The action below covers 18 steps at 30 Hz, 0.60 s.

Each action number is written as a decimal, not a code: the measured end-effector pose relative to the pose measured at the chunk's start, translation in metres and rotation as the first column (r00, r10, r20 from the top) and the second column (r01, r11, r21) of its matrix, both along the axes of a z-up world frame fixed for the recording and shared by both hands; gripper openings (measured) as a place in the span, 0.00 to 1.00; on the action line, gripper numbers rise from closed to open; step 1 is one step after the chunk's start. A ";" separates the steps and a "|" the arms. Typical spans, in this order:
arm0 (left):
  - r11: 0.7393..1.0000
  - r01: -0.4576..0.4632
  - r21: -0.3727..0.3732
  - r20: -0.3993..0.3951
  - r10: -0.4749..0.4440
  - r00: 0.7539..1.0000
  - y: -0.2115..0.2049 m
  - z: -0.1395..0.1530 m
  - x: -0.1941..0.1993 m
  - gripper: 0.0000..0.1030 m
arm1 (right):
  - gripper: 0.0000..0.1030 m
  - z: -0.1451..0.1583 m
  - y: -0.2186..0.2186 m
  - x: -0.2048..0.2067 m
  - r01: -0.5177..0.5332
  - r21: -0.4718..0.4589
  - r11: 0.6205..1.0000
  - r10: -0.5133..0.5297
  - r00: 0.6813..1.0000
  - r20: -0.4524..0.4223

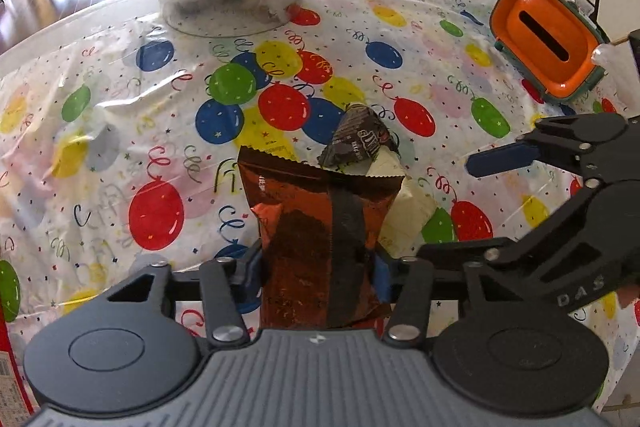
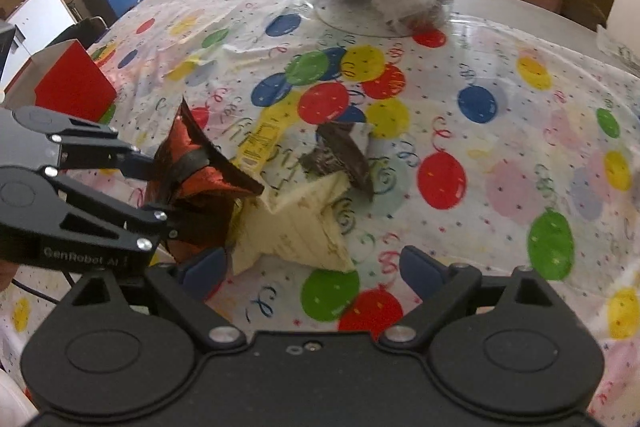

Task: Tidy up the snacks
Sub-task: 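Grasp the brown bag with the left tool while the right tool grasps the cream wrapper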

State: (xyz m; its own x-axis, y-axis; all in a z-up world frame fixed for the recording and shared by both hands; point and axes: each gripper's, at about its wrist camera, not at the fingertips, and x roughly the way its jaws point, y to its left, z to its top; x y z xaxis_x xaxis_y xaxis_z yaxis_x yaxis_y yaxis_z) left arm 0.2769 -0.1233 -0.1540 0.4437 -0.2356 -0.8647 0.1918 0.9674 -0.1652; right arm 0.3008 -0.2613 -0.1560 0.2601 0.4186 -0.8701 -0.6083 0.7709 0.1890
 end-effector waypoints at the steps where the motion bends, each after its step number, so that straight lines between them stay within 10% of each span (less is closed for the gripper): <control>1: 1.000 -0.010 0.000 0.001 0.010 1.000 0.003 0.000 0.000 0.46 | 0.90 -0.001 0.002 0.002 -0.002 0.005 1.000 0.002 1.000 0.000; 18: 0.991 -0.136 0.022 -0.025 0.136 0.990 0.041 0.001 -0.008 0.43 | 0.60 -0.020 0.029 0.012 0.010 0.009 1.000 -0.009 1.000 -0.017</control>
